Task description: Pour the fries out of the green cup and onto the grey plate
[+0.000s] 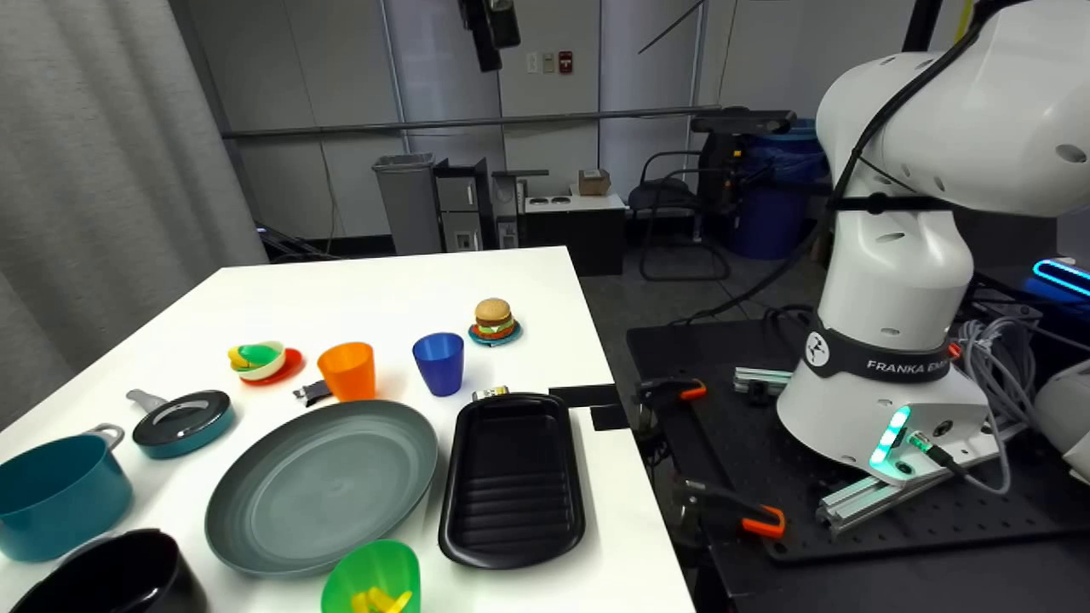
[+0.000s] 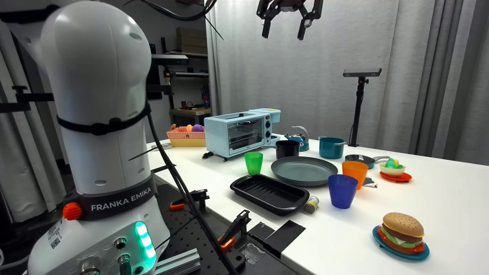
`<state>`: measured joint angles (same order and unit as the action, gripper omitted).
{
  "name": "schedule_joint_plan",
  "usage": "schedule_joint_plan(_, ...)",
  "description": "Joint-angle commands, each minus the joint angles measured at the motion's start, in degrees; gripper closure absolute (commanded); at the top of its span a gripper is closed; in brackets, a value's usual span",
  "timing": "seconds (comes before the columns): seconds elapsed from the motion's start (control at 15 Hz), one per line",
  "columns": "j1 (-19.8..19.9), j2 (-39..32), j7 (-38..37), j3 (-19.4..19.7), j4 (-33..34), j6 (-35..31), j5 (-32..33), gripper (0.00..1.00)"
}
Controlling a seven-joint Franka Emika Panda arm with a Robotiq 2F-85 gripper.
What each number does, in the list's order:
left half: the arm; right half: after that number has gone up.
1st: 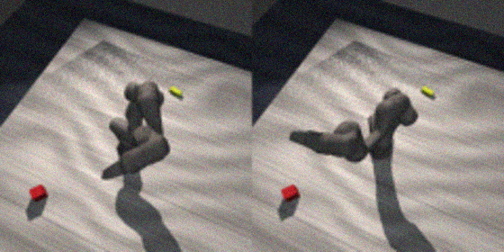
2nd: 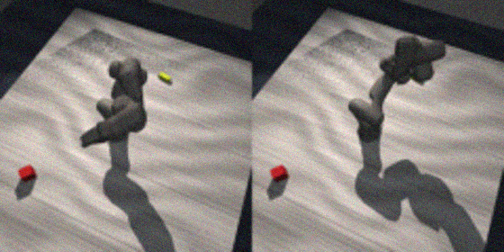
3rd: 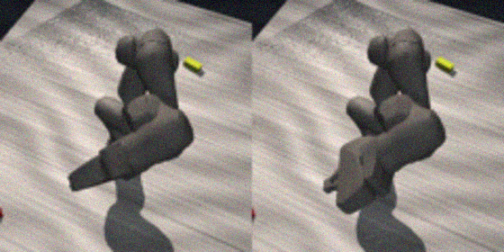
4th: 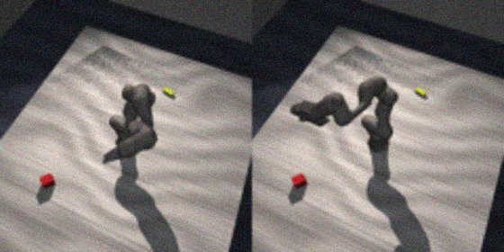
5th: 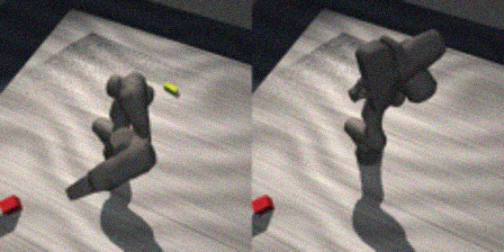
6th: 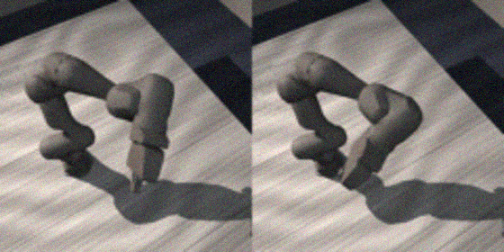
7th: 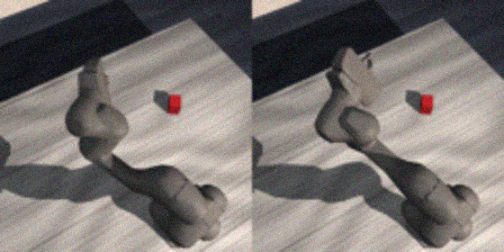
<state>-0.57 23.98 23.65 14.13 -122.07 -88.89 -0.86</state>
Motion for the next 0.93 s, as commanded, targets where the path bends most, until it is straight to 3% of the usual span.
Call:
schedule_joint_plan(0.0,1.4,-0.2,0.4,-1.1,0.1,0.1,-0.4,0.0)
schedule_joint_plan(0.87,1.4,-0.9,1.4,-1.3,-0.5,-1.9,-0.3,0.0)
